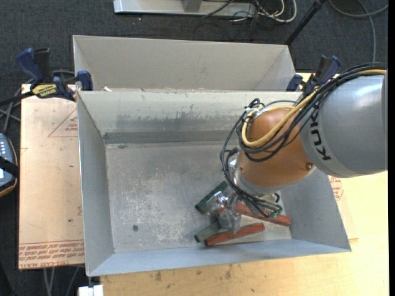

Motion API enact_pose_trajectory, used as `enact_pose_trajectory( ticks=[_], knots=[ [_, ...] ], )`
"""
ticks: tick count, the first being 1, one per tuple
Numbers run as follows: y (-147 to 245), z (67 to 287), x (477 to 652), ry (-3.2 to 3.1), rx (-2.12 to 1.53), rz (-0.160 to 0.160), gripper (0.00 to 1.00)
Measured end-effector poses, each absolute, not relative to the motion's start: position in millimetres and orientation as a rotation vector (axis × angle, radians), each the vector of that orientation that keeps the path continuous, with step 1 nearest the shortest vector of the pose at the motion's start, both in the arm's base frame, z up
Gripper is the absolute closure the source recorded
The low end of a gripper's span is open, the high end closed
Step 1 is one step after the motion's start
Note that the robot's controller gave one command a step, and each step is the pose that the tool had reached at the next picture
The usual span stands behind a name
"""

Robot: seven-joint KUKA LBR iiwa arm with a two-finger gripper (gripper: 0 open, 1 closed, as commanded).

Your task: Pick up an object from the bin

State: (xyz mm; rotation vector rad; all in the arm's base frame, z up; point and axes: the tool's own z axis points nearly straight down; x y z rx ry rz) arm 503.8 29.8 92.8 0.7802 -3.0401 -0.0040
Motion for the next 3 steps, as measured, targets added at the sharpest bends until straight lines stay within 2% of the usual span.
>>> enact_pose_trajectory(
  ticks=[2,3],
  knots=[
    [30,123,505.3,-3.046,0.779,-0.001,1.00],
    [30,130,505.5,-3.047,0.779,-0.001,1.00]
  ],
)
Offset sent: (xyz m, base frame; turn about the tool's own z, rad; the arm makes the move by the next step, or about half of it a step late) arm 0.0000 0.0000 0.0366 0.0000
